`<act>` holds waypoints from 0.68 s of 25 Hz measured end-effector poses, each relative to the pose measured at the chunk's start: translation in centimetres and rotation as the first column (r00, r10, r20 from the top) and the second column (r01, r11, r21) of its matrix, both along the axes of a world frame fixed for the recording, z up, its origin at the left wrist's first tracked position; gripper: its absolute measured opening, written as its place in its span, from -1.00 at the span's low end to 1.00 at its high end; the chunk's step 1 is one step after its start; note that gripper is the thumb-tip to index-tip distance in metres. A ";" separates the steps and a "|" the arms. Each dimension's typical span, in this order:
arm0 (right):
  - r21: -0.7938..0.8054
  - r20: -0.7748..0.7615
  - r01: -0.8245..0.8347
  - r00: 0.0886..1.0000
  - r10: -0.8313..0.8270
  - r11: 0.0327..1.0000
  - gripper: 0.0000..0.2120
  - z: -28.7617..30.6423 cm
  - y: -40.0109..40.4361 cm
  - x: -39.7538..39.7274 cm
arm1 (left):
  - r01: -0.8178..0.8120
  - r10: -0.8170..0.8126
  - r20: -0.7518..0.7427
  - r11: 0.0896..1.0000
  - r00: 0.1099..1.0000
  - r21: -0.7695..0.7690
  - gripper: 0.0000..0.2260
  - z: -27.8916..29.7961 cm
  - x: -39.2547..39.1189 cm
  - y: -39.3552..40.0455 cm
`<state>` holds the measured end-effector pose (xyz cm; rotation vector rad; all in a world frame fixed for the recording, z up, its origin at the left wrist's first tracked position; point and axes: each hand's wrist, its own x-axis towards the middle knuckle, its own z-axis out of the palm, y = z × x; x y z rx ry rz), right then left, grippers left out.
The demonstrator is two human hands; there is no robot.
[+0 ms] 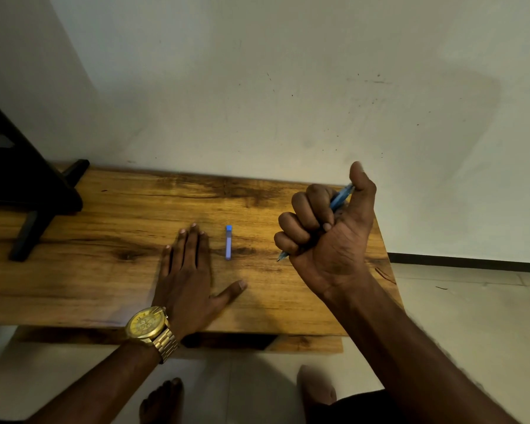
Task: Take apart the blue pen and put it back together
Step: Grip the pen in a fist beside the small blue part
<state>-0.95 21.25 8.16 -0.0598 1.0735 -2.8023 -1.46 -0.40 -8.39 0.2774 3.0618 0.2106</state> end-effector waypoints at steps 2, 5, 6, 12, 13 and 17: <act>0.017 0.003 0.001 1.000 -0.002 1.000 -0.34 0.0 -0.1 0.0 | 0.000 0.000 0.001 1.000 1.000 0.003 0.21 0.1 0.0 0.0; 0.030 0.002 0.001 1.000 -0.001 1.000 -0.34 0.0 -0.1 0.1 | -0.001 0.001 0.009 1.000 1.000 0.003 0.21 0.2 0.0 0.1; 0.030 0.004 -0.003 1.000 0.003 1.000 -0.33 0.0 -0.2 0.1 | -0.001 0.001 0.009 1.000 1.000 0.002 0.21 0.2 0.0 0.1; 0.039 0.002 0.017 1.000 -0.018 0.999 -0.37 0.0 -0.1 0.1 | -0.007 0.007 0.015 1.000 1.000 -0.004 0.21 0.3 0.1 0.1; 0.042 -0.002 0.023 1.000 -0.023 0.999 -0.38 0.0 0.0 0.1 | -0.007 0.007 0.016 1.000 1.000 -0.007 0.20 0.3 0.1 0.1; 0.020 -0.012 0.024 1.000 -0.024 0.999 -0.34 0.1 0.0 0.2 | -0.001 0.001 0.019 1.000 1.000 0.015 0.19 0.4 0.2 0.1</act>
